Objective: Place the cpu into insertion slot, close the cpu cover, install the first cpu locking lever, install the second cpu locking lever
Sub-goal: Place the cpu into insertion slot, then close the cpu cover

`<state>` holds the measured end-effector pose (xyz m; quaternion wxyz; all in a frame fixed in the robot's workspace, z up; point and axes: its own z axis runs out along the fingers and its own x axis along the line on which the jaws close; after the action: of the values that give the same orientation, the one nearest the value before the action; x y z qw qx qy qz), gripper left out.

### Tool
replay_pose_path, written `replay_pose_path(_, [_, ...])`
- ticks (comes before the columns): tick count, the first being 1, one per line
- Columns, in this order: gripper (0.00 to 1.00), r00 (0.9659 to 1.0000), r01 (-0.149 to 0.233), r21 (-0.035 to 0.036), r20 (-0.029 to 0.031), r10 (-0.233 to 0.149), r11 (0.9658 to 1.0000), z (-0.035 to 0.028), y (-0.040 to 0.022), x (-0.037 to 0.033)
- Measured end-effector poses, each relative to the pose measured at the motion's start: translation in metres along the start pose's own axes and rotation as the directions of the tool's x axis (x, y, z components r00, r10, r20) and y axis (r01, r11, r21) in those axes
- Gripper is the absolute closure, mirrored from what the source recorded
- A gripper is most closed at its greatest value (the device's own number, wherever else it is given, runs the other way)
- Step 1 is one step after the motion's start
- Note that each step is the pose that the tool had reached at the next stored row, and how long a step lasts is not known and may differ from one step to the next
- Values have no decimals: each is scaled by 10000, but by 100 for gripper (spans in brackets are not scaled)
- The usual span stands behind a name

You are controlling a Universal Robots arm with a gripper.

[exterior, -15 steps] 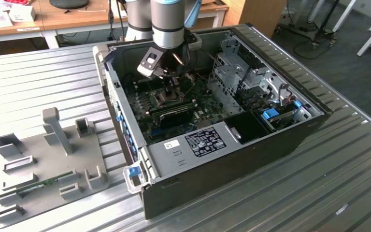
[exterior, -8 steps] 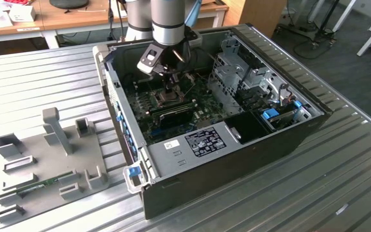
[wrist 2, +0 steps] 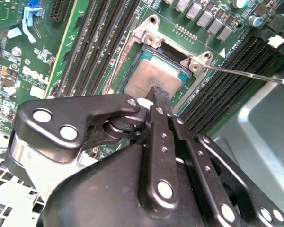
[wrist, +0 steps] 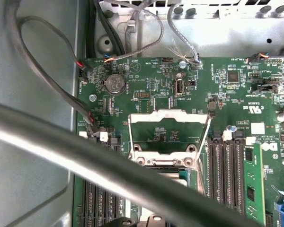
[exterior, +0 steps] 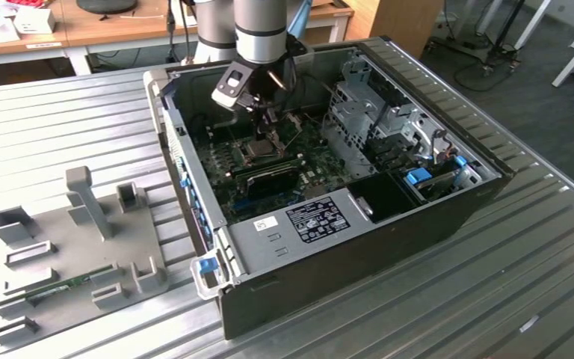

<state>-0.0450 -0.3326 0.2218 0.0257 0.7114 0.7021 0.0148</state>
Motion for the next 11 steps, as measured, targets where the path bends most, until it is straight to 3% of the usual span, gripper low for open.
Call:
replay_pose_path(5, [90, 10000, 0, 0, 0, 0, 10000, -53, 3, -1])
replay_pose_path(9, [90, 10000, 0, -2, -3, 0, 10000, -56, 3, -1])
replay_pose_path(11, [90, 10000, 0, 0, 0, 0, 10000, -123, 7, -2])
